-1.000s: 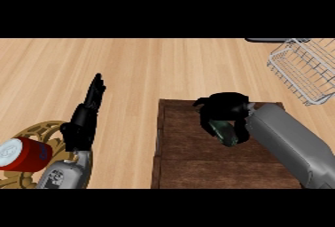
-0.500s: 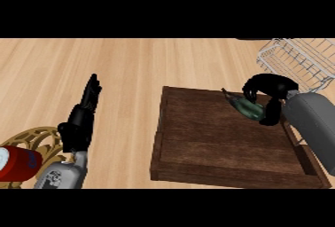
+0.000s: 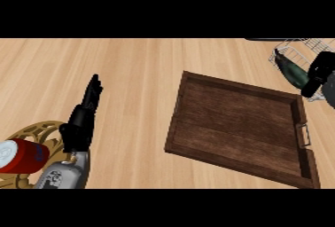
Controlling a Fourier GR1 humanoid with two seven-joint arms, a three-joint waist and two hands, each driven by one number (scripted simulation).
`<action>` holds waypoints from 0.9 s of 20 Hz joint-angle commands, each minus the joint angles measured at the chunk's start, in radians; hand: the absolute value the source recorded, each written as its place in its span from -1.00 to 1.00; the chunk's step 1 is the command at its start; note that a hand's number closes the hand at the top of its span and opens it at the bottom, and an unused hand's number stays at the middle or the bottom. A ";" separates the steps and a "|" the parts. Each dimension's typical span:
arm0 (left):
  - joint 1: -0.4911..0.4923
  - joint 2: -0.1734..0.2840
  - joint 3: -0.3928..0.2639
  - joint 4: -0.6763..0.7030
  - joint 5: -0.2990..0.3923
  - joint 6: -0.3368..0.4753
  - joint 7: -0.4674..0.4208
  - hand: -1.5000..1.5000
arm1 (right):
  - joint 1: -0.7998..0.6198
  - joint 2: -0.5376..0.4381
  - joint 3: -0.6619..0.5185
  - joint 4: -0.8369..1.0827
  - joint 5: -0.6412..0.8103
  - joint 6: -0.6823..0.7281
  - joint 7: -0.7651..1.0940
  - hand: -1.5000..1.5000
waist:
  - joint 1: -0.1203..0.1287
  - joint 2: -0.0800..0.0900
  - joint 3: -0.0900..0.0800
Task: Pick the eggplant from the tray and place it in the tiered basket
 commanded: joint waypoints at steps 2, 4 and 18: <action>-0.030 -0.009 -0.024 -0.007 0.004 -0.024 0.007 0.00 | -0.174 -0.005 -0.042 0.056 0.068 -0.124 0.474 1.00 | 0.057 -0.004 0.001; -0.027 -0.019 -0.036 0.011 0.007 -0.033 0.007 0.00 | -0.271 0.014 -0.025 0.058 0.116 -0.141 0.648 1.00 | 0.080 0.003 0.002; -0.045 -0.026 -0.035 0.006 0.000 -0.033 0.024 0.00 | -0.701 0.088 -0.074 0.265 0.273 -0.266 0.946 1.00 | 0.075 0.012 0.013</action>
